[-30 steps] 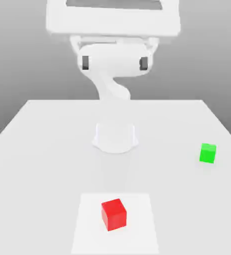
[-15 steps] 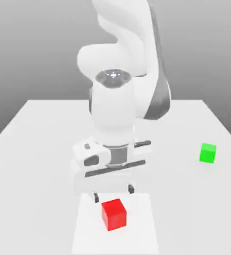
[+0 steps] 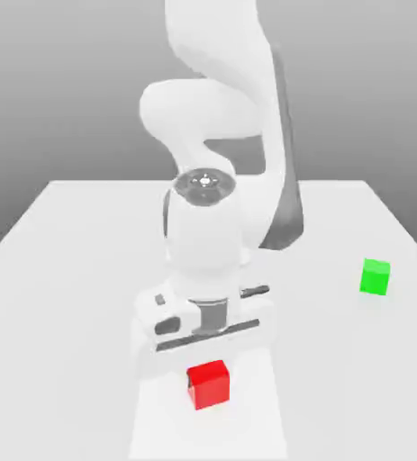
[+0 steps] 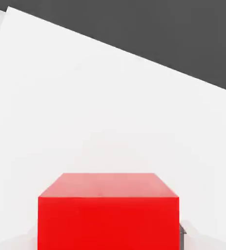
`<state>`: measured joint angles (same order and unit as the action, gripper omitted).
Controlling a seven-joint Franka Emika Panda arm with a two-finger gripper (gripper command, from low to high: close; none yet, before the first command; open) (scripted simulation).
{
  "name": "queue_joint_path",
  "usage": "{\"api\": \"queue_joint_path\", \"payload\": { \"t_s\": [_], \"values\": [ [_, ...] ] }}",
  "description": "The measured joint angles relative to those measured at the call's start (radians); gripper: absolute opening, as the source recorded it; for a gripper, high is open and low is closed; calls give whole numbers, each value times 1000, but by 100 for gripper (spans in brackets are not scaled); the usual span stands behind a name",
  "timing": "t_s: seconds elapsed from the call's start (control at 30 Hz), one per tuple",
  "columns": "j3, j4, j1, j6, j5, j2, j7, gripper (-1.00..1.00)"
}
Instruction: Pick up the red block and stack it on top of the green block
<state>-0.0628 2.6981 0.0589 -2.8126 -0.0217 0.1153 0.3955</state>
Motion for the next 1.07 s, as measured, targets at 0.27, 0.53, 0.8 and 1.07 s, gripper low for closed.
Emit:
{"api": "queue_joint_path", "payload": {
  "t_s": [0.27,0.53,0.8,1.07],
  "values": [
    [156,63,340,85,-81,-155,-187,-100],
    [344,132,652,127,-148,-272,-397,-100],
    [491,172,824,70,-106,-251,-470,-100],
    [456,168,808,-96,115,-68,-317,100]
  ]
}}
